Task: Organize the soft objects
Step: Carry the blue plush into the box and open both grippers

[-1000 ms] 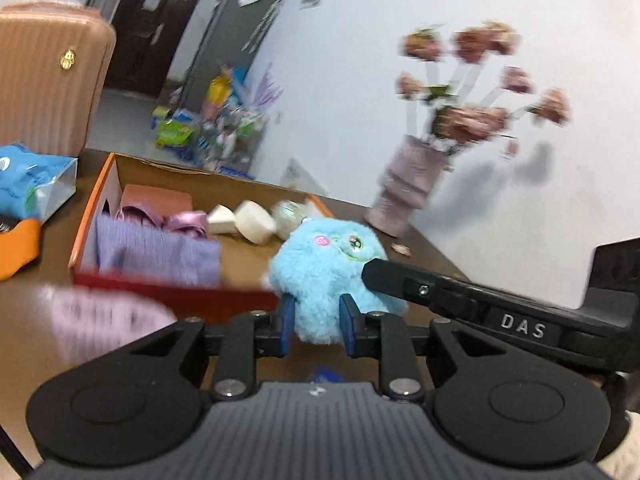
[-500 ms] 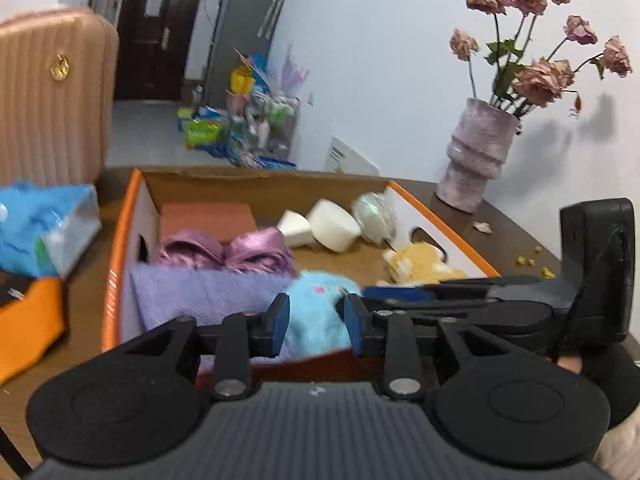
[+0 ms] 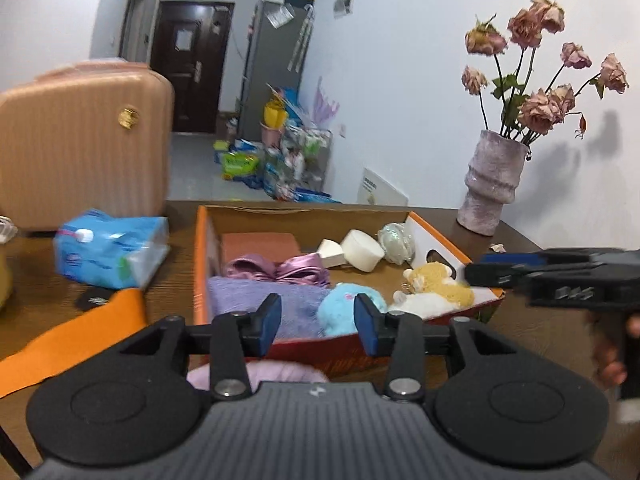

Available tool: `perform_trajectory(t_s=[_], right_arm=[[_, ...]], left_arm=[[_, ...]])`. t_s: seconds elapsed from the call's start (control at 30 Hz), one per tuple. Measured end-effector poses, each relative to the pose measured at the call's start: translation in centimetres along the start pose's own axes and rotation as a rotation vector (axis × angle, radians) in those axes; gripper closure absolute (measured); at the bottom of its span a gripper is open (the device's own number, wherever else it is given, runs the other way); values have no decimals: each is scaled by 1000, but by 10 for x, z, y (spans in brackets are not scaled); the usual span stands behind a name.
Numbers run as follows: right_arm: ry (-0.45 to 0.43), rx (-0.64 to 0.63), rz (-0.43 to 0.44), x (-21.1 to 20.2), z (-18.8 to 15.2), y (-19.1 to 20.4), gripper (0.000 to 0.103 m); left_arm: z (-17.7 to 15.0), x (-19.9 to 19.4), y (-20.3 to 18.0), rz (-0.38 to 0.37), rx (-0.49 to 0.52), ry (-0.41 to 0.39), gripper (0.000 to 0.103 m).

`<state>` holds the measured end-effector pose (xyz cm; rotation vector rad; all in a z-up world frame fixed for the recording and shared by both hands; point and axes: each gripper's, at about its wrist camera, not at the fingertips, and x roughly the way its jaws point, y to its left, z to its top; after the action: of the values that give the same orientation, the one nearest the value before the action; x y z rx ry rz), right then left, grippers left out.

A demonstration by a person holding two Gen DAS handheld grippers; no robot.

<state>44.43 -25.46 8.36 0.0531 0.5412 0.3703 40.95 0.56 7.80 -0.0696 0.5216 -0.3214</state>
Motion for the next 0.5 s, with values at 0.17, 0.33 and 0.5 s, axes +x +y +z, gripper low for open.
perform_trajectory(t_s=[0.17,0.33,0.5], right_arm=[[-53,10,-41,-62,-13,6,37],[-248,-12,-110,-120,-46,26,10],[-292,-21,-150,-146,-69,42,10]], left_arm=[[-20,-55,-7,99,34,-82,53],[-48,-105,-17,150,3,-213,25],[-63,-132,-26,134,6,-224,25]])
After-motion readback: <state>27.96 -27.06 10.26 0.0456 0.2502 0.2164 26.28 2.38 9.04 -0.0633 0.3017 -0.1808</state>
